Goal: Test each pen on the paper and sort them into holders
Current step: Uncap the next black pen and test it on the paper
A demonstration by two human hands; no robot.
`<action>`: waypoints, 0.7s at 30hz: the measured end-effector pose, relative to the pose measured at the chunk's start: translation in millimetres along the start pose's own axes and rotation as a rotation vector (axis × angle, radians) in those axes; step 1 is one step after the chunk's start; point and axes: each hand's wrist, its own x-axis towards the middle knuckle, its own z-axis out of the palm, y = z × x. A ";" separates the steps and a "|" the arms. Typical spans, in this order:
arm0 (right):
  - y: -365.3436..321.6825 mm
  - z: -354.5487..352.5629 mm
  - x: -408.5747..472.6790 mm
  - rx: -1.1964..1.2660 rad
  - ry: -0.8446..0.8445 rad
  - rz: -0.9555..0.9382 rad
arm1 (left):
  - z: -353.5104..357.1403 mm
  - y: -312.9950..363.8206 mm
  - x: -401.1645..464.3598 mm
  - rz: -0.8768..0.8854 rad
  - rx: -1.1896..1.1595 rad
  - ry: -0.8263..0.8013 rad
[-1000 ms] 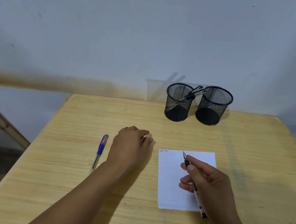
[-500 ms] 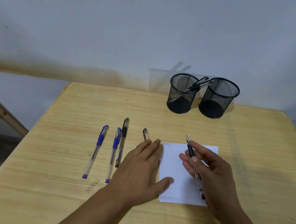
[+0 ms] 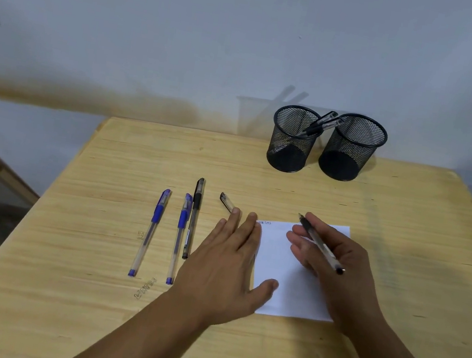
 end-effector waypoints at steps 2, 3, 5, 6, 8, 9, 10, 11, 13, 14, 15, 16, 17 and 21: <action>-2.8 2.5 2.3 0.000 0.064 -0.022 | 0.2 -0.2 0.3 -0.001 -0.001 -0.003; -3.7 4.8 4.2 0.011 0.098 -0.029 | 0.2 0.0 0.4 -0.001 -0.003 -0.006; -6.7 11.2 9.0 -0.077 0.143 -0.106 | 0.2 0.0 0.3 -0.002 -0.007 -0.007; -8.6 14.6 11.8 -0.147 0.137 -0.141 | 0.2 0.0 0.5 -0.002 -0.008 -0.006; -8.6 20.0 19.0 -0.245 0.127 -0.162 | 0.3 -0.2 0.7 -0.001 -0.012 -0.003; -7.2 22.1 22.8 -0.271 0.129 -0.163 | 0.0 -0.3 0.8 -0.001 -0.016 -0.002; -5.8 23.9 26.4 -0.286 0.131 -0.162 | -0.1 -0.4 0.7 -0.002 -0.018 -0.004; -4.1 25.6 30.0 -0.299 0.133 -0.162 | -0.4 -0.4 0.7 -0.003 -0.019 -0.003; -1.4 28.3 34.9 -0.287 0.141 -0.164 | -1.0 -0.1 1.0 -0.004 -0.020 0.008; 0.1 29.4 36.9 -0.286 0.142 -0.166 | -1.4 0.0 1.2 -0.007 -0.023 0.010; 1.0 30.4 38.4 -0.293 0.142 -0.169 | -1.4 0.0 1.4 -0.011 -0.024 0.006; 2.0 30.7 40.2 -0.301 0.145 -0.170 | -1.3 0.2 1.7 -0.013 -0.025 0.003; 2.9 30.3 41.8 -0.305 0.148 -0.167 | -1.5 0.1 1.9 -0.014 -0.026 0.001; 4.9 26.9 45.7 -0.362 0.155 -0.168 | -1.9 0.5 2.4 -0.021 -0.037 0.005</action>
